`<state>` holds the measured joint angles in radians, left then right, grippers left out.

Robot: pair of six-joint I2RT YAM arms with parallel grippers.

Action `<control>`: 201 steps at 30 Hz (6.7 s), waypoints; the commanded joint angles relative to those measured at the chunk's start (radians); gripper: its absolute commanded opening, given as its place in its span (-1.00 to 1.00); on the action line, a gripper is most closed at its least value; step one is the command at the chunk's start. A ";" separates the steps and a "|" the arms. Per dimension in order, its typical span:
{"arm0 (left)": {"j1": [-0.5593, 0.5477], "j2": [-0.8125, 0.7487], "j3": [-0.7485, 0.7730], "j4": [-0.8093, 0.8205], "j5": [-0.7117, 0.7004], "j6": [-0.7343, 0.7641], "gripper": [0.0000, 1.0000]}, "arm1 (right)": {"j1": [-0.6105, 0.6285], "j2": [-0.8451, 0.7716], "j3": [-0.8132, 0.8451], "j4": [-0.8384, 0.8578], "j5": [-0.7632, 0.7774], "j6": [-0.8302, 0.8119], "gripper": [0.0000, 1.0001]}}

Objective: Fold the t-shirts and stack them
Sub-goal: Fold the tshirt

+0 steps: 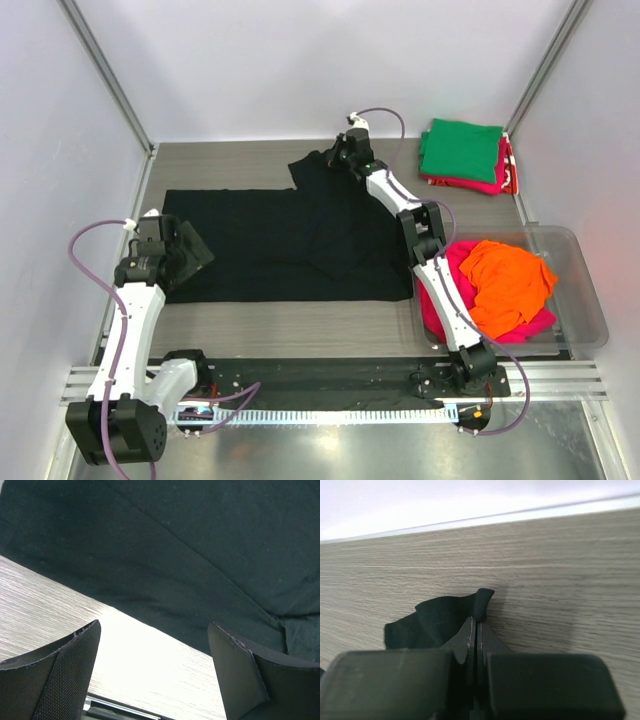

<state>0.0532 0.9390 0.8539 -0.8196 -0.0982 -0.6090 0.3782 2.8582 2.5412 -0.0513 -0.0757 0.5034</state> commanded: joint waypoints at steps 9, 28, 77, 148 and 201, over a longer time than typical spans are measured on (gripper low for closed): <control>0.066 0.219 0.110 0.163 -0.115 0.006 0.88 | 0.008 -0.372 -0.191 -0.028 -0.038 -0.086 -0.97; 0.217 1.178 0.985 0.194 0.058 0.037 0.53 | 0.086 -0.706 -0.702 -0.088 -0.150 -0.132 -0.98; 0.261 1.525 1.240 0.180 0.152 0.054 -0.96 | 0.084 -0.789 -0.986 -0.016 -0.110 -0.140 -0.98; 0.450 0.690 0.309 0.361 -0.080 -0.008 0.07 | 0.108 -1.639 -1.761 -0.240 0.014 0.096 0.16; -0.617 0.718 0.011 0.267 0.336 -0.437 -0.12 | -0.032 -0.125 -0.126 -0.592 -0.237 0.170 0.16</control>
<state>-0.4175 1.6203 0.9230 -0.6800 0.0448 -0.8490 0.3511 2.6160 2.3421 -0.5739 -0.3271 0.6823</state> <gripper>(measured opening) 0.439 0.574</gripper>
